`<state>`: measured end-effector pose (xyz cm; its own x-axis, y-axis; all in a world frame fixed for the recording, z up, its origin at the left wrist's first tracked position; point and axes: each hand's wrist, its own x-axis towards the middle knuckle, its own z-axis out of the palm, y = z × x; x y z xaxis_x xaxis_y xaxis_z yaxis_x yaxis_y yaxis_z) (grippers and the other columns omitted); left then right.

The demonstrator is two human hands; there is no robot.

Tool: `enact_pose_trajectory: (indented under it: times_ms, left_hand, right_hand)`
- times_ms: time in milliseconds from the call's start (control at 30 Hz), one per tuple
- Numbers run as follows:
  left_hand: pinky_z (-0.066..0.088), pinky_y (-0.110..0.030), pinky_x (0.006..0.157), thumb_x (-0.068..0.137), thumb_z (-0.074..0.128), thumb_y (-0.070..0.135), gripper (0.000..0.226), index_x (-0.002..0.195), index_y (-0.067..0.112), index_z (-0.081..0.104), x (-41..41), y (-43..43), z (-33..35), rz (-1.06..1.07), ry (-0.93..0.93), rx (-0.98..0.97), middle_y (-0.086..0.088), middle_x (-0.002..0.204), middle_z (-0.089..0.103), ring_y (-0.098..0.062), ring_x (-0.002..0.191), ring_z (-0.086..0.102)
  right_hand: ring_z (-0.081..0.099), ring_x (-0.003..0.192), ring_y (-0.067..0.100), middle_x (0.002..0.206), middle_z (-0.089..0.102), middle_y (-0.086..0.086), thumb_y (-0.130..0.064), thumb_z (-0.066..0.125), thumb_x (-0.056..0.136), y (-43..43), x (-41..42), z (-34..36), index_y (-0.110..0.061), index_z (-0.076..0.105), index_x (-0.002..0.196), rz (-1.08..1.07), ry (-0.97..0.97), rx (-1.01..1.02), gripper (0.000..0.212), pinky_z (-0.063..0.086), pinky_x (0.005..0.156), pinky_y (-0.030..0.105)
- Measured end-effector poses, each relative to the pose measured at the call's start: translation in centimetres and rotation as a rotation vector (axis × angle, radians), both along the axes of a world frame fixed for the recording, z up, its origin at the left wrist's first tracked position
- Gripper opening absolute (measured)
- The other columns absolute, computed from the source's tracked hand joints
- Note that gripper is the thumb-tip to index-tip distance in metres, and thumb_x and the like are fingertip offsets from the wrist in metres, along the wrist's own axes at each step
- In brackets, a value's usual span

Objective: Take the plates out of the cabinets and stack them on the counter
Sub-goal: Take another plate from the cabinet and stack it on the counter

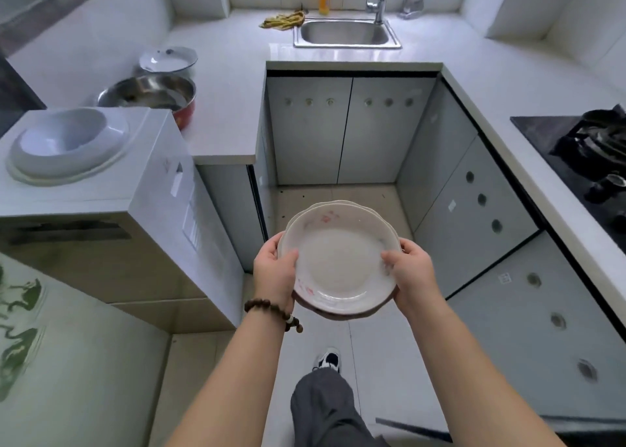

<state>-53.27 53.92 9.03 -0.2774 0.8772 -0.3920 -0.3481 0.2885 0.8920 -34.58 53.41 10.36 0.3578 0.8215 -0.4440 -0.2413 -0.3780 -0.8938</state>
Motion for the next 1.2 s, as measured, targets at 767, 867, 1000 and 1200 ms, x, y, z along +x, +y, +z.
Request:
enact_pose_trajectory:
  times_ms: [767,867,1000,1200]
  left_hand:
    - [0.055,-0.027,0.061,0.083,0.052,-0.006,0.035,0.093,0.023,0.068,4.6,36.6,0.5,-0.039,0.072,-0.018,-0.004,0.094,0.072,-0.020,0.083,0.068]
    - [0.055,-0.026,0.058,0.082,0.053,-0.006,0.035,0.092,0.024,0.069,4.3,42.2,-0.3,-0.029,0.065,-0.017,-0.003,0.091,0.072,-0.019,0.080,0.068]
    - [0.054,-0.025,0.056,0.080,0.053,-0.007,0.040,0.083,0.028,0.072,3.4,50.4,-0.2,0.016,0.036,-0.028,0.003,0.081,0.074,-0.017,0.076,0.069]
    - [0.058,-0.045,0.080,0.082,0.052,-0.004,0.037,0.098,0.025,0.069,1.5,60.6,1.8,0.015,0.106,0.009,-0.004,0.100,0.072,-0.026,0.095,0.068]
  right_hand:
    - [0.058,0.070,0.027,0.081,0.065,0.011,0.009,0.048,0.084,35.5,4.5,0.7,-0.007,0.063,0.091,-0.007,0.038,-0.006,0.023,0.048,0.062,0.034]
    - [0.059,0.076,0.029,0.087,0.065,0.014,0.009,0.046,0.083,41.4,4.2,-0.1,-0.008,0.064,0.091,0.011,0.030,-0.021,0.026,0.048,0.068,0.039]
    - [0.060,0.078,0.030,0.089,0.066,0.014,0.009,0.047,0.082,50.2,3.4,0.3,-0.008,0.064,0.093,0.044,0.002,-0.033,0.026,0.049,0.069,0.039]
    - [0.063,0.077,0.028,0.090,0.069,0.012,0.008,0.046,0.078,61.1,1.7,1.9,-0.008,0.064,0.097,0.080,-0.017,-0.008,0.030,0.052,0.067,0.037]
